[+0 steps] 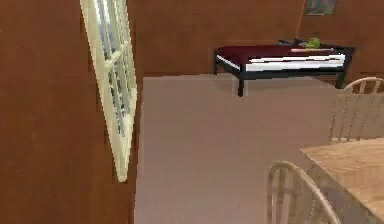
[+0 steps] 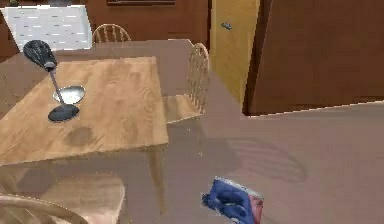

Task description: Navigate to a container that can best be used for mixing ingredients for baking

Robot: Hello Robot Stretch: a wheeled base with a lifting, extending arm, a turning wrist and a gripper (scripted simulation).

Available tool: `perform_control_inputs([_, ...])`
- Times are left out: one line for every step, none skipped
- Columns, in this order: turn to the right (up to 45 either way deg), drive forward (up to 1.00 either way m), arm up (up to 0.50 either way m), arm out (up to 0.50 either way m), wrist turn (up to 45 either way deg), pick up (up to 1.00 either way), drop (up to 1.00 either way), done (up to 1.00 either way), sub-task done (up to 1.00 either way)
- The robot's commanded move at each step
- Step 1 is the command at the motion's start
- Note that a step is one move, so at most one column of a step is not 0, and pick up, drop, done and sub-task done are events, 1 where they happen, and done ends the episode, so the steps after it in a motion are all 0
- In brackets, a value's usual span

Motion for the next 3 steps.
perform_control_inputs([0.0, 0.75, 0.0, 0.0, 0.0, 0.0, 0.0, 0.0, 0.0])
perform_control_inputs([42.0, 0.0, 0.0, 0.0, 0.0, 0.0, 0.0, 0.0, 0.0])
perform_control_inputs([0.0, 0.7, 0.0, 0.0, 0.0, 0.0, 0.0, 0.0, 0.0])
